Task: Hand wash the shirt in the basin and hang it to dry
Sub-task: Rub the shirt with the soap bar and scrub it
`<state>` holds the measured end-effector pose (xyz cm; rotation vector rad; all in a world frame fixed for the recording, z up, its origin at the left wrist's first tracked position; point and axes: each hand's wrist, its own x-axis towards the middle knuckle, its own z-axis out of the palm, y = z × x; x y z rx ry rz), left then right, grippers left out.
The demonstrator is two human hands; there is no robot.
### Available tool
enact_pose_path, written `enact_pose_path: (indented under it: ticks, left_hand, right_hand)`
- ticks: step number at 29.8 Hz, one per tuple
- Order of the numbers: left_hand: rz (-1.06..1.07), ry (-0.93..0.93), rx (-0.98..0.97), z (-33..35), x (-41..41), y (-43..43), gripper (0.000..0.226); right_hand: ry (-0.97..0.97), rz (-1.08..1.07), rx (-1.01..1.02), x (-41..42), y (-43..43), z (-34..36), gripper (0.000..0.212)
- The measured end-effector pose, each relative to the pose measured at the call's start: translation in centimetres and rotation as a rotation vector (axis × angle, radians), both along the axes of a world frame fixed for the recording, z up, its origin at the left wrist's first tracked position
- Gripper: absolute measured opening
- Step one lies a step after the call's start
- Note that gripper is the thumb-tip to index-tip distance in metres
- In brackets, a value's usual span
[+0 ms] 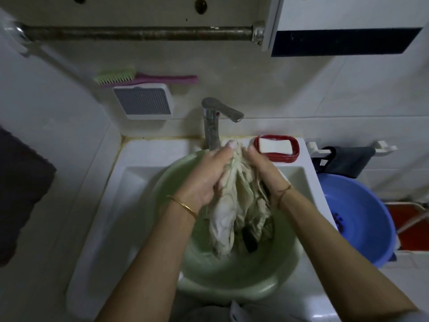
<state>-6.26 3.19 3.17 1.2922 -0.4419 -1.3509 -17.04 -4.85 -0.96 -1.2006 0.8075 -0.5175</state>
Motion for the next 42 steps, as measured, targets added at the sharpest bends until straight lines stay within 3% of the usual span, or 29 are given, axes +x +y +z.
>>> enact_pose_path:
  ticks: [1, 3, 4, 7, 10, 12, 13, 15, 19, 21, 24, 26, 29, 30, 33, 35, 36, 38, 40, 42]
  left_hand:
    - [-0.014, -0.086, -0.066, 0.5, 0.9, 0.2, 0.027]
    - [-0.103, -0.383, -0.128, 1.4, 2.4, 0.7, 0.004]
    - [-0.165, -0.547, -0.137, 1.6, 3.0, 1.0, 0.010]
    - [-0.267, -0.919, -0.088, 1.8, 5.2, 1.9, 0.024]
    - [-0.525, -1.132, 0.095, 1.8, 6.6, 2.7, 0.024]
    - [-0.671, -1.335, 0.201, 1.1, 6.5, 2.8, 0.015]
    - [-0.645, -1.401, 0.223, 0.4, 6.3, 2.8, 0.012]
    - [-0.476, -1.351, 0.244, -1.0, 6.3, 2.7, 0.014]
    - [-0.182, -0.922, 0.136, -2.9, 6.5, 3.0, 0.031]
    - [-0.298, -0.802, 0.093, -3.1, 6.6, 3.4, 0.038]
    - [-0.604, -0.996, 0.218, -3.9, 7.1, 3.3, 0.040]
    - [-0.585, -1.075, 0.270, -4.2, 7.2, 3.2, 0.031]
    - [-0.370, -0.824, 0.139, -3.5, 7.0, 3.0, 0.033]
    - [-0.363, -0.803, 0.098, -3.1, 7.2, 3.0, 0.033]
    - [-0.659, -1.188, 0.216, -2.3, 8.6, 2.6, 0.042]
    - [-0.663, -1.387, 0.263, -2.2, 9.6, 2.5, 0.019]
    - [-0.615, -1.416, 0.257, -2.1, 9.9, 2.6, 0.010]
    - [-0.527, -1.282, 0.237, -1.7, 10.1, 2.9, 0.008]
    - [-0.510, -1.136, 0.224, -1.7, 10.0, 3.3, 0.006]
    - [-0.653, -1.170, 0.292, -2.1, 9.9, 3.6, 0.017]
  right_hand:
    - [0.025, 0.160, 0.071, -0.8, -0.1, -0.2, 0.040]
    - [0.221, 0.447, -0.026, -1.8, -0.2, -0.3, 0.047]
    - [0.289, 0.485, -0.126, -2.2, -0.3, -0.2, 0.043]
    - [0.213, 0.298, -0.237, -2.6, -0.6, 0.1, 0.025]
    - [-0.065, 0.142, -0.058, -3.2, -0.5, 0.6, 0.025]
    - [-0.112, 0.120, -0.030, -2.9, -0.3, 1.2, 0.024]
    - [-0.119, 0.103, -0.032, -2.6, -0.1, 1.3, 0.024]
    - [-0.121, 0.038, -0.035, -2.2, 0.0, 1.5, 0.025]
    - [-0.117, -0.146, -0.064, -2.5, -1.2, 1.7, 0.014]
    - [-0.073, -0.220, -0.112, -2.7, -2.0, 1.7, 0.005]
    - [-0.024, -0.261, -0.119, -2.5, -2.3, 1.2, 0.005]
    - [-0.001, -0.299, -0.084, -2.2, -2.2, 0.8, 0.011]
    - [0.065, -0.314, -0.146, -2.3, -2.2, 0.3, 0.013]
    - [0.127, -0.216, -0.231, -2.5, -2.2, 0.4, 0.025]
    - [0.661, 0.560, -0.548, -3.0, -1.8, 0.4, 0.074]
    - [0.923, 0.778, -0.685, -3.2, -1.7, -0.1, 0.062]
    - [0.920, 0.745, -0.693, -3.4, -1.7, 0.0, 0.045]
    - [0.663, 0.499, -0.493, -4.0, -2.1, -0.6, 0.022]
    - [0.392, 0.240, -0.243, -4.3, -2.0, -0.8, 0.019]
    - [0.141, -0.044, 0.031, -3.7, -2.1, -1.5, 0.018]
